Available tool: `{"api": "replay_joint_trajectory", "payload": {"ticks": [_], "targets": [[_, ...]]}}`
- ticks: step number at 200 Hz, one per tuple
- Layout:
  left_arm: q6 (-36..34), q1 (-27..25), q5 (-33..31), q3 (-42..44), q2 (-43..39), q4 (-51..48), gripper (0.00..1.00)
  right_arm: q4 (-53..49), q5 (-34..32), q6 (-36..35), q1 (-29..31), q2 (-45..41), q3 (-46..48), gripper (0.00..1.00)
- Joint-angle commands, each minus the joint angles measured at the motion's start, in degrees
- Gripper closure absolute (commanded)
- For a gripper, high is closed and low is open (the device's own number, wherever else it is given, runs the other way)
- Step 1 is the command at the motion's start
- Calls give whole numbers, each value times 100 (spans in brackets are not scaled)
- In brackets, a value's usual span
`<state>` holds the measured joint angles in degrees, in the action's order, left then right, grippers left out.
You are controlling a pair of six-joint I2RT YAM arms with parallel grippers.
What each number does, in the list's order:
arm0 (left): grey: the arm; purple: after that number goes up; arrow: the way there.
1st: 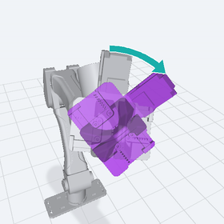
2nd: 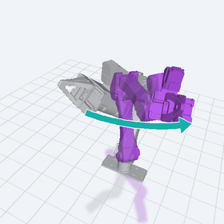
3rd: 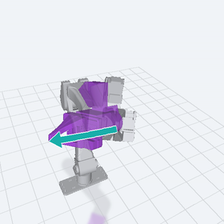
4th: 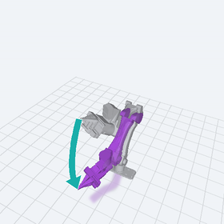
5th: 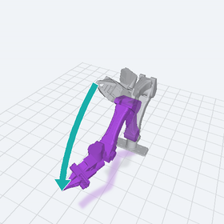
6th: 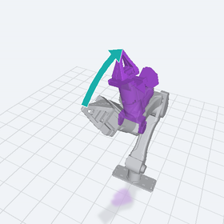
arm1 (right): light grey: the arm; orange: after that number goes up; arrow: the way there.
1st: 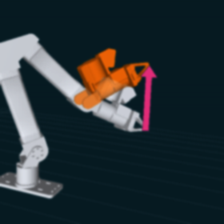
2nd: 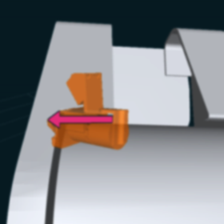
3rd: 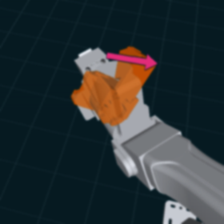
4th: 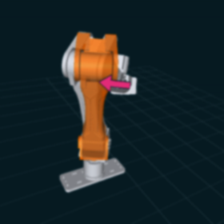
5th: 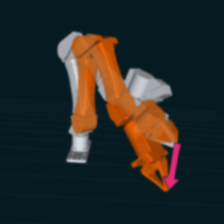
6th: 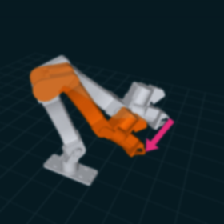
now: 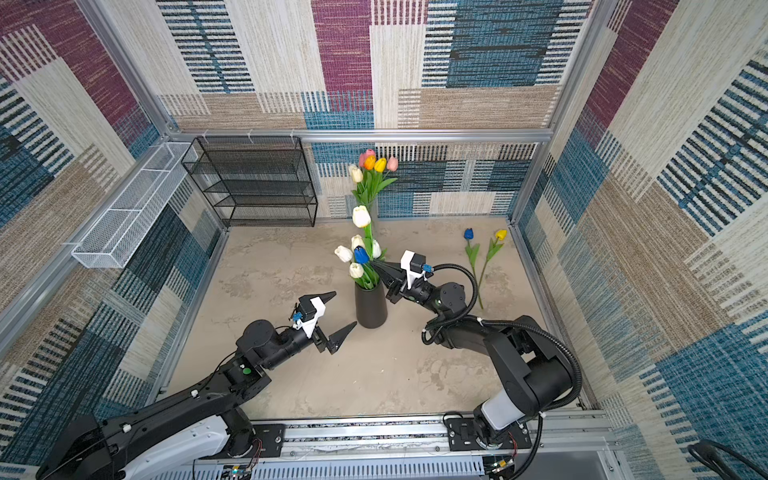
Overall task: Arrange the flowers into the vase
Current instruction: 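Open the right gripper and raise it away from the vase, then move the right gripper to the loose blue tulip and grasp its stem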
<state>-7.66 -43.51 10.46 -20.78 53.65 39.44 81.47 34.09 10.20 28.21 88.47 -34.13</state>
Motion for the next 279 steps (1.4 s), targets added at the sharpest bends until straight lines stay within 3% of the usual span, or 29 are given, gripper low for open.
{"api": "replay_joint_trajectory", "payload": {"ticks": [1, 24, 117, 161, 183, 197, 225, 260, 279], "targets": [[-66, 9, -26, 9, 43, 222, 5, -36, 2, -210, 18, -6, 87, 94], [-68, 9, -17, -2, 92, 256, 5, -199, -57, -323, 22, -149, 167, 80], [-112, 9, -9, 11, 37, 196, 5, -1170, -541, -819, 20, -1301, 404, 52], [-200, 9, -18, -31, 22, 140, 5, -2182, -1163, -1148, 18, -2141, 354, 41], [-185, 9, 58, -80, -35, 136, 5, -2409, -1982, -1120, -60, -2562, 458, 36], [-189, 9, 141, -101, -94, 118, 5, -3112, -2440, -882, -326, -2655, 179, 34], [-337, 9, 414, -94, -190, 66, 4, -5557, -2192, -257, -1379, -1680, -1343, 27], [-459, 9, 584, -93, -93, -121, 4, -8694, -2592, 12, -2296, 371, -3503, 35], [-441, 7, 813, -104, -71, -225, 4, -10235, -2414, -107, -2782, 1465, -4644, 51]]}}
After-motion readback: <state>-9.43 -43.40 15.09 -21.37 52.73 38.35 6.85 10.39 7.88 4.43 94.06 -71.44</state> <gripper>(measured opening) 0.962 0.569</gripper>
